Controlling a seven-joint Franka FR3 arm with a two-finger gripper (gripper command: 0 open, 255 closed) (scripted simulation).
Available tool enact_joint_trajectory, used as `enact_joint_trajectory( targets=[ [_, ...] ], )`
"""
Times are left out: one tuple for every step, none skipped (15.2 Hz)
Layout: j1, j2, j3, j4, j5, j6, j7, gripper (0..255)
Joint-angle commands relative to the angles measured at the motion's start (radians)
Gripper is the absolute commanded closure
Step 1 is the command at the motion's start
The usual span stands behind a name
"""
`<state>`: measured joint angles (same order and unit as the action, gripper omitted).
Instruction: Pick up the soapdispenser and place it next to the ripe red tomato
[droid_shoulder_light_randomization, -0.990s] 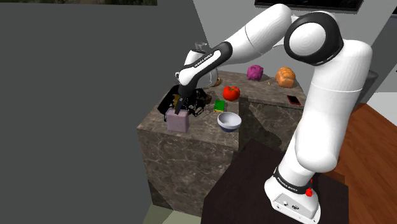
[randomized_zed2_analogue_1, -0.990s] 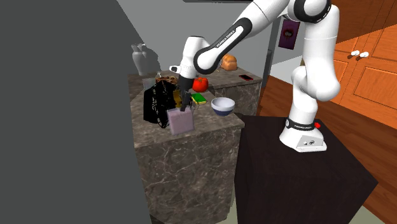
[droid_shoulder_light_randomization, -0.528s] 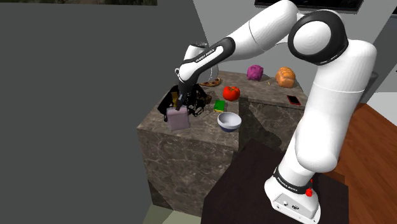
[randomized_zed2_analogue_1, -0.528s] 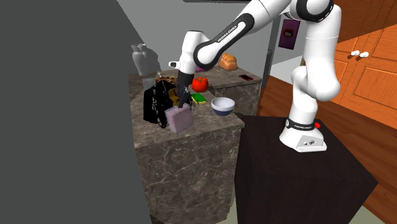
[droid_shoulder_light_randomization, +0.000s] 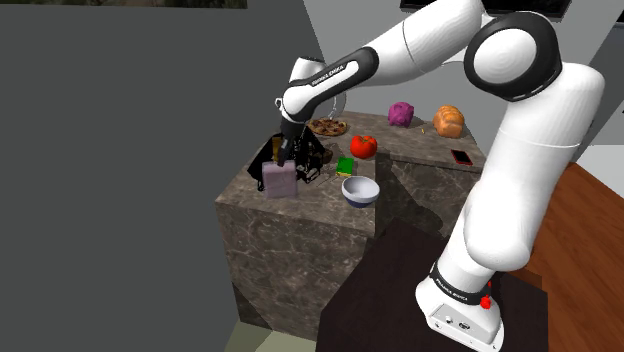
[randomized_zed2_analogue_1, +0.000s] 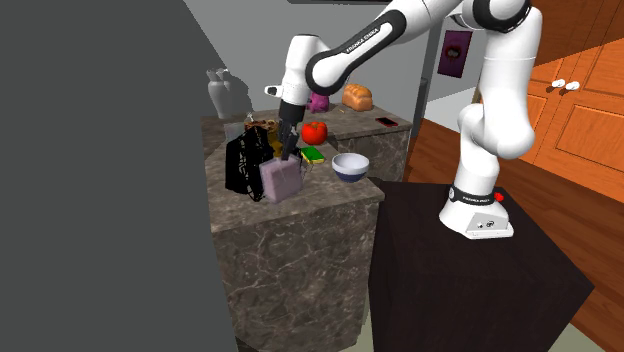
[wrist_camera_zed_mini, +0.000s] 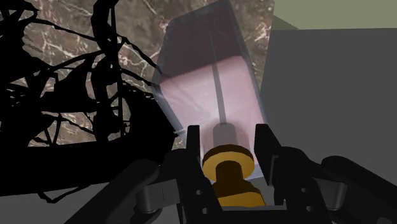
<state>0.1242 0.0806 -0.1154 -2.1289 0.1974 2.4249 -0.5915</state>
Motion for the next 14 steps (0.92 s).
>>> enact_joint_trajectory(
  targets=[
    [0.000,-0.014,-0.001,0.014,-0.008,-0.027,0.008,255],
    [0.000,-0.020,-0.002,0.020,-0.011,-0.040,0.012,255],
    [0.000,-0.026,-0.002,0.027,-0.015,-0.052,0.015,255],
    [0.000,-0.032,-0.002,0.034,-0.018,-0.065,0.018,255],
    [0.000,-0.038,-0.003,0.041,-0.021,-0.077,0.022,255],
    [0.000,-0.043,-0.003,0.048,-0.024,-0.090,0.025,255],
    [0.000,-0.049,-0.003,0.056,-0.027,-0.102,0.028,255],
    [0.000,-0.054,-0.004,0.064,-0.029,-0.115,0.031,255],
    [0.000,-0.059,-0.004,0.072,-0.032,-0.128,0.034,255],
    [0.000,-0.063,-0.004,0.080,-0.034,-0.140,0.036,255],
    [0.000,-0.068,-0.004,0.088,-0.037,-0.153,0.039,255],
    [-0.001,-0.072,-0.004,0.097,-0.039,-0.166,0.042,255],
    [-0.001,-0.076,-0.004,0.106,-0.041,-0.178,0.044,255],
    [-0.001,-0.080,-0.005,0.115,-0.043,-0.191,0.047,255]
  ],
)
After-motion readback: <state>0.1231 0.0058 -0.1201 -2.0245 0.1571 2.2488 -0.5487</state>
